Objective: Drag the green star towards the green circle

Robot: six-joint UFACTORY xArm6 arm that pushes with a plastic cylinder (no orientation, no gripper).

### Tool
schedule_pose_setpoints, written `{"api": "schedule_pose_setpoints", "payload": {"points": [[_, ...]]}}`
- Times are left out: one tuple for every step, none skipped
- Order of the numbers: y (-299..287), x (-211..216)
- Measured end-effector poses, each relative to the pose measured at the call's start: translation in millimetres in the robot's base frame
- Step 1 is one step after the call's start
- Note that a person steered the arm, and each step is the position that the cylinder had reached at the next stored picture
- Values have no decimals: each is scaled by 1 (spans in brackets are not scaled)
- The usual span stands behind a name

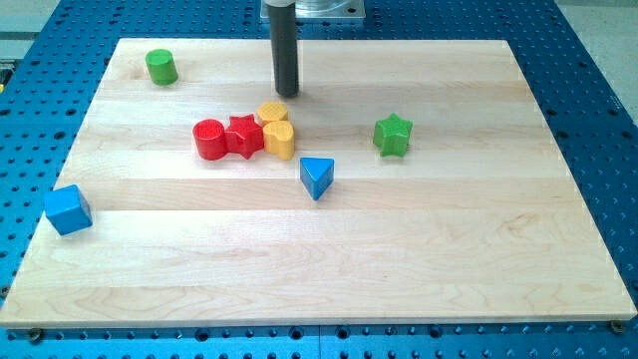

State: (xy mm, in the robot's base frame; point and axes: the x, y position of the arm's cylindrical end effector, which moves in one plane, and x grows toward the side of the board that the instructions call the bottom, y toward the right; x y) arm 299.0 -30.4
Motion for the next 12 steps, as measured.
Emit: {"api": "schedule_pose_setpoints", "payload": {"points": [[20, -4], [34, -5], [83, 17], [187, 35], [162, 102], [109, 122], [98, 123], [97, 168], [95, 133], [95, 85], [102, 131], [83, 134]]}}
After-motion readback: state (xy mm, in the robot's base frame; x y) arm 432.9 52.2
